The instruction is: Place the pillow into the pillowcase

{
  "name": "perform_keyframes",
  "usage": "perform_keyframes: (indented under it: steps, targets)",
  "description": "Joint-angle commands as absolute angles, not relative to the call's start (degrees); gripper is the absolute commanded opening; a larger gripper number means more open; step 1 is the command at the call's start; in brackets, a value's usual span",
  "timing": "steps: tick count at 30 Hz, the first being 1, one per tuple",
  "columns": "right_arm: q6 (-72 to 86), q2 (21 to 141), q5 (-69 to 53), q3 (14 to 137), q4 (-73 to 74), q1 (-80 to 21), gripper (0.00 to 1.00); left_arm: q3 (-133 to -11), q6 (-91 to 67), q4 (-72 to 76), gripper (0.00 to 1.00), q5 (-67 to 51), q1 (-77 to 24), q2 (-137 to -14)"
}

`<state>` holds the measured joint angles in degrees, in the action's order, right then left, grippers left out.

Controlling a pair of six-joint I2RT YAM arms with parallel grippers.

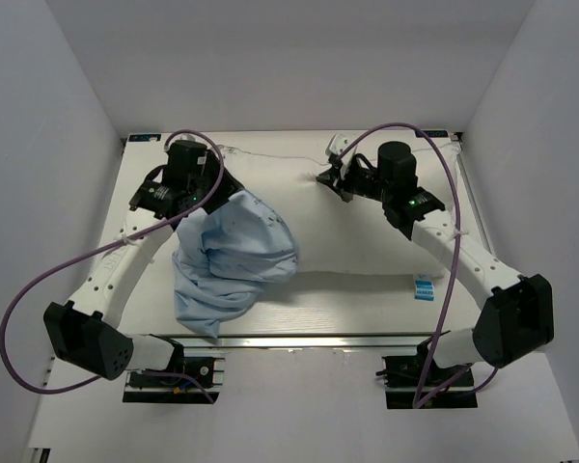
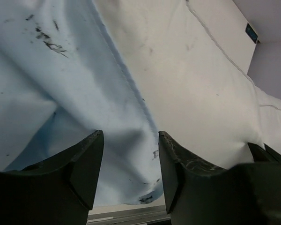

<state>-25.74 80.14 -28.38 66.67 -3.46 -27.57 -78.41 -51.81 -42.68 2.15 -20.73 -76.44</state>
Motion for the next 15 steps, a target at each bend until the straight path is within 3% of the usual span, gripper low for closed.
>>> perform_keyframes:
  steps: [1,9,15]
  targets:
    - [-26.5,76.2,-29.0,65.6,-7.0,-29.1,0.00,-77.3,-50.1,-44.1,0.61,6.2,-19.3,-75.1]
    - [-29.3,72.4,-27.9,60.7,-6.7,-30.7,0.00,-83.8,-47.8,-43.3,0.63,6.2,-17.6,-81.4]
    - [-30.1,69.7,-27.4,57.4,-6.8,-31.8,0.00,-80.7,-47.0,-41.5,0.60,4.2,-15.8,-81.6]
